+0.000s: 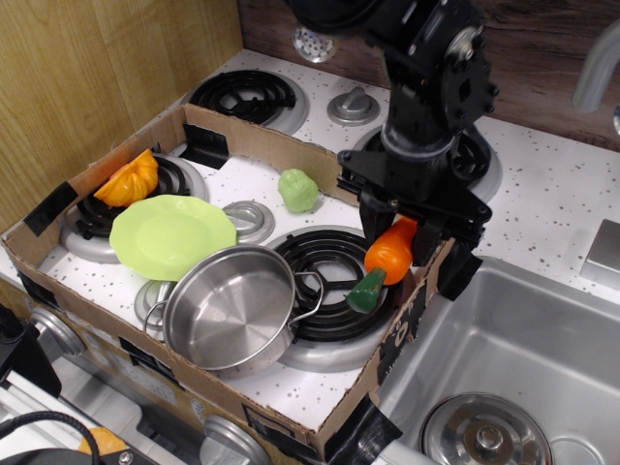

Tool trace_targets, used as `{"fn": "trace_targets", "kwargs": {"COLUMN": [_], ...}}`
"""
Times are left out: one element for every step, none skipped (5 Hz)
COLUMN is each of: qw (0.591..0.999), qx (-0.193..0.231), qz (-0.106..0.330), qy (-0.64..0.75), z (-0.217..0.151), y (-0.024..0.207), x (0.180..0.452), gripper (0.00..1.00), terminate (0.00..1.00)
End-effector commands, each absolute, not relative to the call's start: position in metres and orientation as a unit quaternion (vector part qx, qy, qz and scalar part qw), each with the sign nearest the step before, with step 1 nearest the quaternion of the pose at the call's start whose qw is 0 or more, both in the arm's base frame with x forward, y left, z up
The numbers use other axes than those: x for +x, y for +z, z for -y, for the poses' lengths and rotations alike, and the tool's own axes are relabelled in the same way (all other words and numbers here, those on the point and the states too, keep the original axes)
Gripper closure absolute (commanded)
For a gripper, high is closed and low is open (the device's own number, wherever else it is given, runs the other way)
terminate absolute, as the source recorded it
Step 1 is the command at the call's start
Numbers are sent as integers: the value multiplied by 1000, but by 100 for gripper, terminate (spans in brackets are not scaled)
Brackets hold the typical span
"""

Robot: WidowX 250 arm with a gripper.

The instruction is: Take carrot off plate

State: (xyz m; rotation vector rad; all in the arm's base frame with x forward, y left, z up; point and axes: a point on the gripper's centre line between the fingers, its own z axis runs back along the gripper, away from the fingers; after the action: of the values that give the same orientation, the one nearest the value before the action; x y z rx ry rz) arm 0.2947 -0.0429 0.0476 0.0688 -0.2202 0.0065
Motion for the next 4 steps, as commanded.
{"fn": "trace_targets", "kwargs": {"qw": [991,990,987,988], "qx": [11,14,13,40], "qz": [135,140,158,150], "qy": [-16,-16,-26,-20], "z": [42,44,43,47], "y": [44,47,55,79], "x": [311,311,309,309], "gripper": [100,0,0,0], "terminate": [0,0,0,0]}}
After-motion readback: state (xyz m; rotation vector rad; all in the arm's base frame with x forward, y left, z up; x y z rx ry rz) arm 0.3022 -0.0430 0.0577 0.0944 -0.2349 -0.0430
